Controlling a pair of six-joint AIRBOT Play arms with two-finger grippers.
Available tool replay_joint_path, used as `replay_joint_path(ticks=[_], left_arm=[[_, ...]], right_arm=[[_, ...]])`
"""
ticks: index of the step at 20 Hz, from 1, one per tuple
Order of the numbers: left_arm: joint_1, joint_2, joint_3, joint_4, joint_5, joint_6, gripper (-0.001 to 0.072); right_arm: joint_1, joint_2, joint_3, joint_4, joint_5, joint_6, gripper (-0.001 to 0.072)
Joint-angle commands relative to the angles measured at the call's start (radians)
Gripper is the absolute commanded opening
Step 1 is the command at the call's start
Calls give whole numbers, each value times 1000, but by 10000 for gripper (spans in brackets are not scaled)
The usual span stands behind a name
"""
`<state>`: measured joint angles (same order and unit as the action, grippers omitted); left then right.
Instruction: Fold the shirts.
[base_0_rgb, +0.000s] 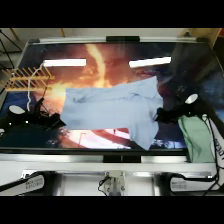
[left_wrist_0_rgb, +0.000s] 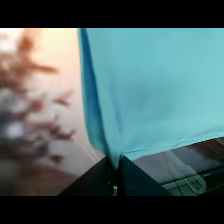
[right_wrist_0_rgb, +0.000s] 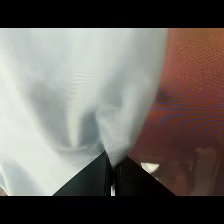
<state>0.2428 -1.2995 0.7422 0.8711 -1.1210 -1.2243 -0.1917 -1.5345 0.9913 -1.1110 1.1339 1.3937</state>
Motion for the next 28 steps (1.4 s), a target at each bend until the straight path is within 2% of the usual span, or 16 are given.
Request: replay_joint_path(ticks=[1,4,7,10,13,15,16,18,20,22,25,28], left_arm=[[1,9,20,1,-5,20,37],[1,105,196,0,-25,20,36],[1,275,579,-1,-12,16,36],[1,434,991,13,113,14,37],[1,564,1210,50,167,-58,36],[1,651,1226,113,164,-143,36],[1,684,1226,167,137,-196,36],[1,723,1226,286,36,-248,36],[1,727,1225,379,-95,-248,36],[1,720,1202,405,-179,-246,37],[1,717,1046,404,-205,-247,37],[0,703,741,404,-208,-235,37]], right_arm=[[2,-3,6,29,-43,24,69],[2,138,108,80,-31,-98,69],[-1,363,374,32,-35,-227,70],[0,587,685,-132,-147,-247,69],[0,776,836,-207,-241,-227,69],[0,875,851,-249,-202,-183,69],[0,911,851,-279,-160,-138,69],[0,958,851,-325,-75,-76,69],[0,968,851,-355,-2,-62,70],[0,949,851,-357,111,-51,70],[0,865,795,-376,368,-45,70],[0,776,588,-334,407,-60,70]])
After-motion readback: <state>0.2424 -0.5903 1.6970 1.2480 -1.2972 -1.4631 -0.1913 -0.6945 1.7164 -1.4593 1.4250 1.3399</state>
